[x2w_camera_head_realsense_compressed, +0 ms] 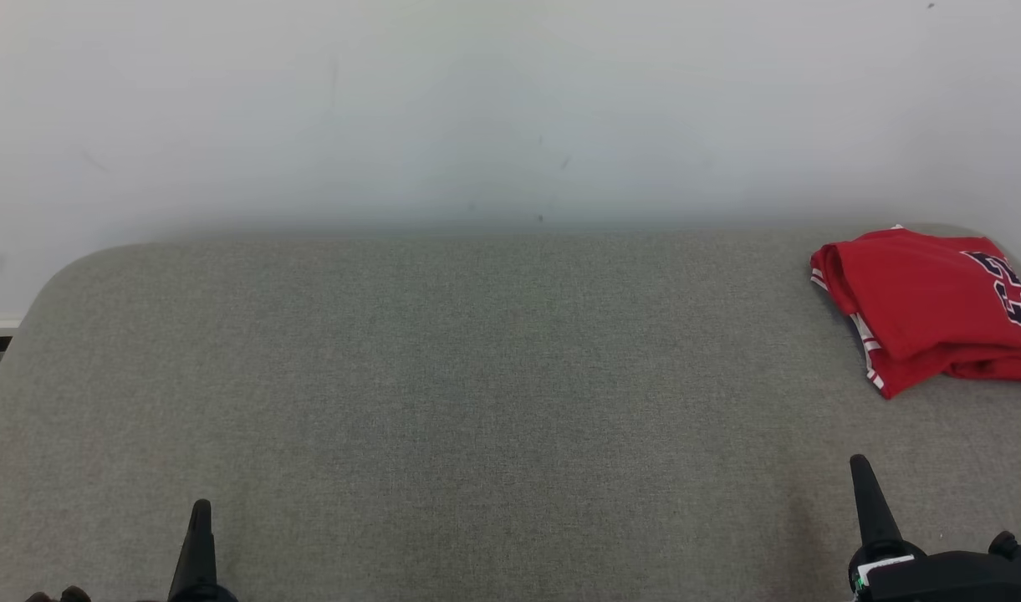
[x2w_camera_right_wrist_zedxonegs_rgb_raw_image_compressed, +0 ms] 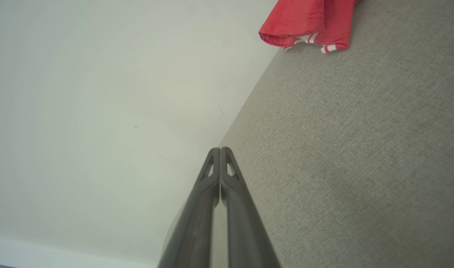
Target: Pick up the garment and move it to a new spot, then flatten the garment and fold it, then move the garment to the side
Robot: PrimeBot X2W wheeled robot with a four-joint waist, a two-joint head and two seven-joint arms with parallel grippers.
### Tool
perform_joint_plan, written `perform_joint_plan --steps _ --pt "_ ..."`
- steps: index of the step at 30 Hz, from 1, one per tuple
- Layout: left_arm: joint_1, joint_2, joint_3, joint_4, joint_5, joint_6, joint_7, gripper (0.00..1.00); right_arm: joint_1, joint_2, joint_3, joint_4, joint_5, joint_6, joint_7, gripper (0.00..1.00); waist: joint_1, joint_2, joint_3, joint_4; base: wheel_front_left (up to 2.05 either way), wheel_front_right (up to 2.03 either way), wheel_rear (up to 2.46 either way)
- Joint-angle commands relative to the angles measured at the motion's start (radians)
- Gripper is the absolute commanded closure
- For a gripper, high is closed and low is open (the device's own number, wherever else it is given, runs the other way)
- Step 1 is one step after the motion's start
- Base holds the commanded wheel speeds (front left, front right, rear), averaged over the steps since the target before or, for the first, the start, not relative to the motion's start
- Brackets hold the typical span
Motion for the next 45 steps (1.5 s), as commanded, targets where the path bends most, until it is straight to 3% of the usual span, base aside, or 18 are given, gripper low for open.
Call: perform_joint_plan --steps 1,45 --pt "-0.024 0.0 0.005 -0.004 -0.037 -0.002 0.01 1.0 -0.023 0.001 -0.006 -0.004 0.032 -0.001 0.005 1.0 0.0 0.0 0.001 0.0 0.0 0.0 0.0" --pt "-0.078 -0.017 0.022 0.024 -0.41 -0.015 0.109 1.0 -0.084 0.007 -0.036 0.038 0.381 -0.002 0.082 1.0 0.0 0.0 0.028 -0.007 0.0 0.0 0.0"
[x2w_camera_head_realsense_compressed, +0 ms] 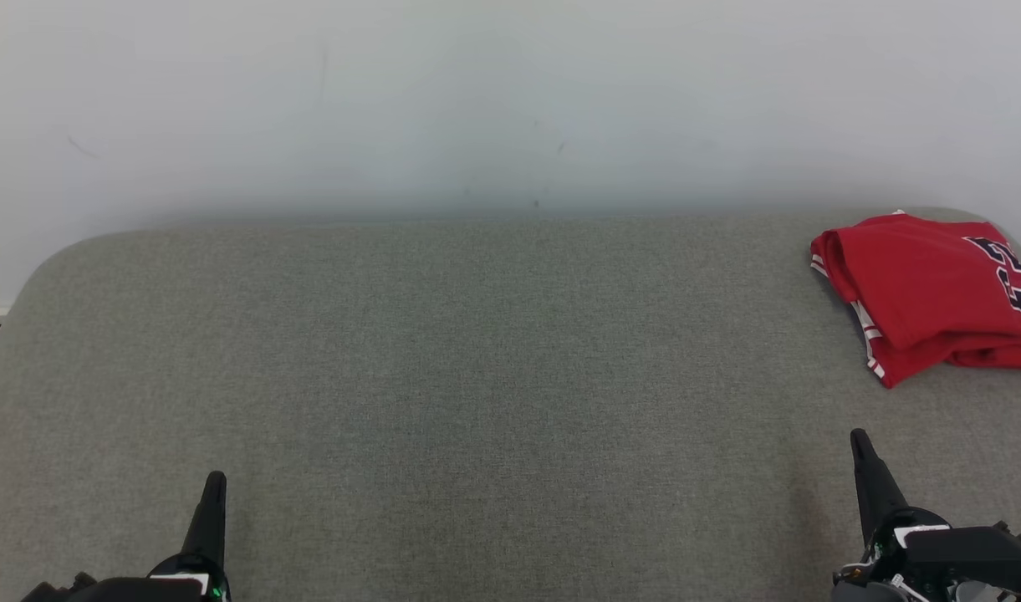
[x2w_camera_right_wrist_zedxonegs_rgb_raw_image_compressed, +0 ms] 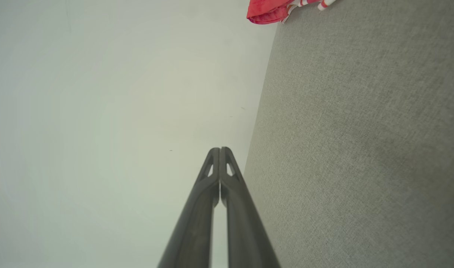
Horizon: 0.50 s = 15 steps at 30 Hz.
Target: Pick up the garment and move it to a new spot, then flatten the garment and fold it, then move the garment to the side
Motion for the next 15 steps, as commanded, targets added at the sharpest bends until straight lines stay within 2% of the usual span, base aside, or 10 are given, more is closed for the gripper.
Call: perform_joint_plan --steps 1,15 --pt "-0.016 -0.002 0.005 0.001 -0.023 -0.006 0.007 1.0 -0.014 0.001 -0.004 0.0 0.019 -0.002 0.005 1.0 0.0 0.0 0.001 0.0 0.0 0.0 0.0" --pt "-0.028 -0.006 0.008 0.007 -0.114 -0.008 0.03 1.0 -0.026 0.003 -0.011 0.01 0.104 -0.002 0.024 1.0 0.0 0.0 0.009 -0.002 0.0 0.0 0.0"
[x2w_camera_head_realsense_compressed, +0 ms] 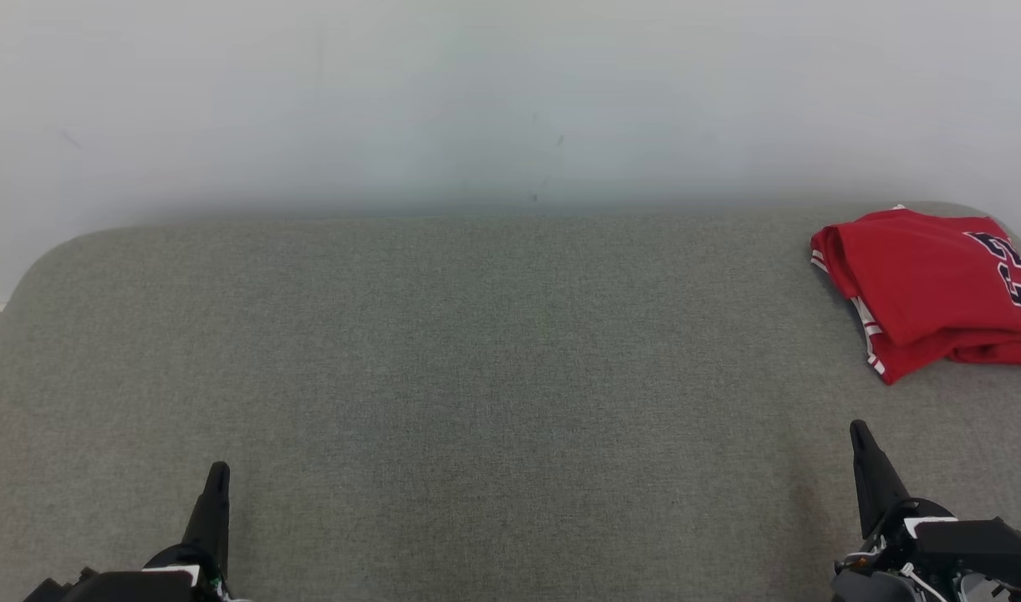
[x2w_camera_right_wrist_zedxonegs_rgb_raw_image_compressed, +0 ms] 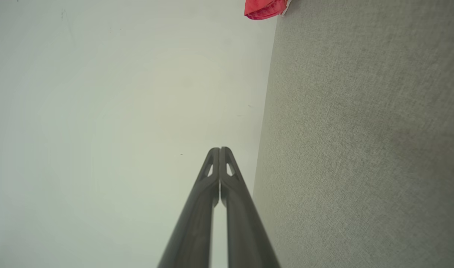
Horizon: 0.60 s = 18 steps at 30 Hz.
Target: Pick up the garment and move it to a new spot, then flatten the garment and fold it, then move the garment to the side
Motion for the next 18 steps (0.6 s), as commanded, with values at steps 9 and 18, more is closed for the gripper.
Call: perform_joint_plan --steps 9,18 --pt "-0.014 -0.003 0.004 0.002 -0.024 -0.004 0.007 1.0 -0.011 0.003 -0.005 0.003 0.024 -0.002 0.006 1.0 0.0 0.0 0.002 0.0 0.0 0.0 0.0" --pt "-0.014 -0.003 0.004 0.002 -0.025 -0.004 0.007 1.0 -0.011 0.003 -0.005 0.003 0.024 -0.002 0.007 1.0 0.0 0.0 0.002 0.0 0.0 0.0 0.0"
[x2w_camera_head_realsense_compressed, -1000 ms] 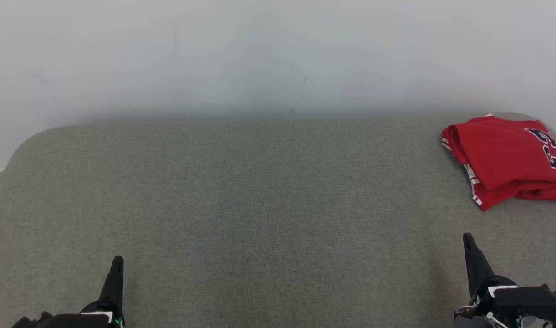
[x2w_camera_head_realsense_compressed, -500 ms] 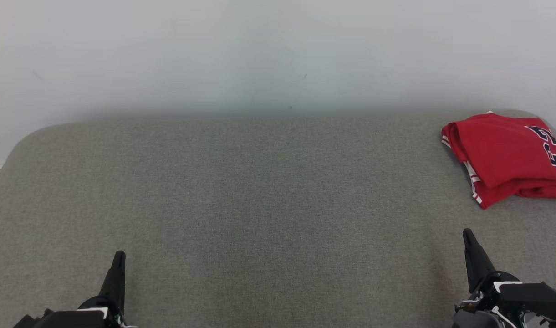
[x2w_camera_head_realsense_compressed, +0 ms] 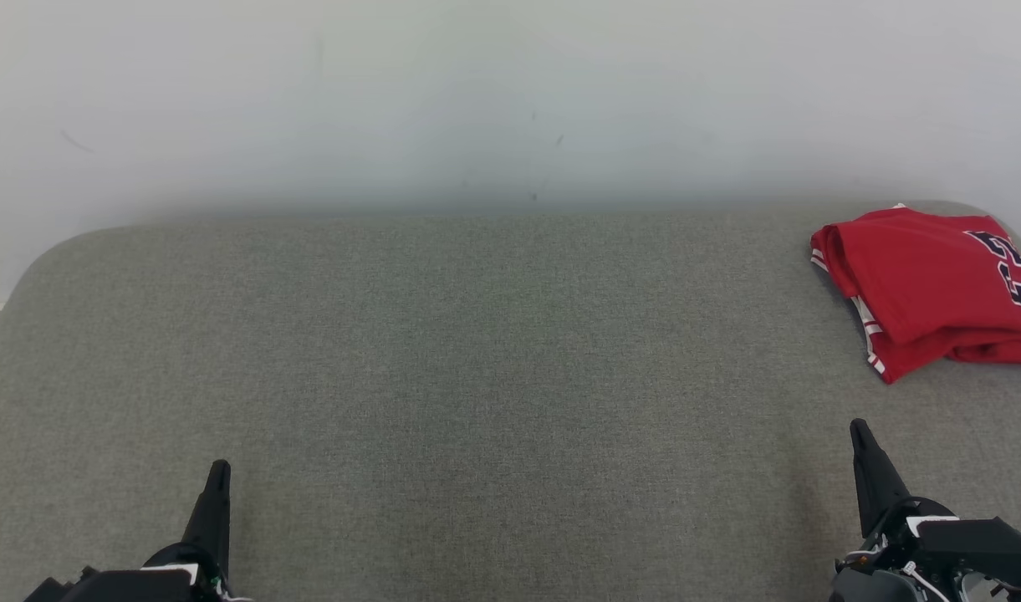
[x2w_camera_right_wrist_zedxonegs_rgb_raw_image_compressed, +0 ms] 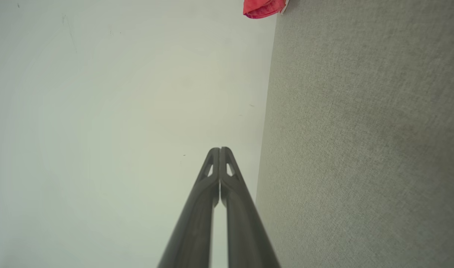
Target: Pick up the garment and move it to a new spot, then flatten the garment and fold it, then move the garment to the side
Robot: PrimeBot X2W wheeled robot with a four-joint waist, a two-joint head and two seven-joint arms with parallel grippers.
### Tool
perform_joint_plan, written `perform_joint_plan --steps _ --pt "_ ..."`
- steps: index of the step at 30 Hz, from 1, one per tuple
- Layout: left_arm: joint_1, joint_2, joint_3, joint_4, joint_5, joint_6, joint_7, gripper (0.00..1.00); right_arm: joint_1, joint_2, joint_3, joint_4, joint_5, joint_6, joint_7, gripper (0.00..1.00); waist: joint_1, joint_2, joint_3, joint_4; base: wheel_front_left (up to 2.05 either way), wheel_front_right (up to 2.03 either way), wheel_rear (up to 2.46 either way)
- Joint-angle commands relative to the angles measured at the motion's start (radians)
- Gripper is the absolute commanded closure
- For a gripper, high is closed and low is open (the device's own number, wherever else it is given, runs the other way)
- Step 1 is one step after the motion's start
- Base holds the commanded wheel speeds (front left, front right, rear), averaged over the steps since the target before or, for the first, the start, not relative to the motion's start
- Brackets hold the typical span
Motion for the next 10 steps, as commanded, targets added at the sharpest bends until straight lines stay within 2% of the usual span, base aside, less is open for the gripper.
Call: perform_joint_plan --steps 1,10 --pt "-0.01 -0.002 0.003 0.001 -0.005 -0.003 0.001 1.0 -0.008 0.002 -0.003 0.001 0.001 -0.002 0.002 1.0 0.0 0.0 0.0 0.0 0.0 0.0 0.0" --pt "-0.01 -0.002 0.003 0.001 -0.005 -0.003 0.001 1.0 -0.008 0.002 -0.003 0.001 0.001 -0.002 0.002 1.0 0.0 0.0 0.0 0.0 0.0 0.0 0.0"
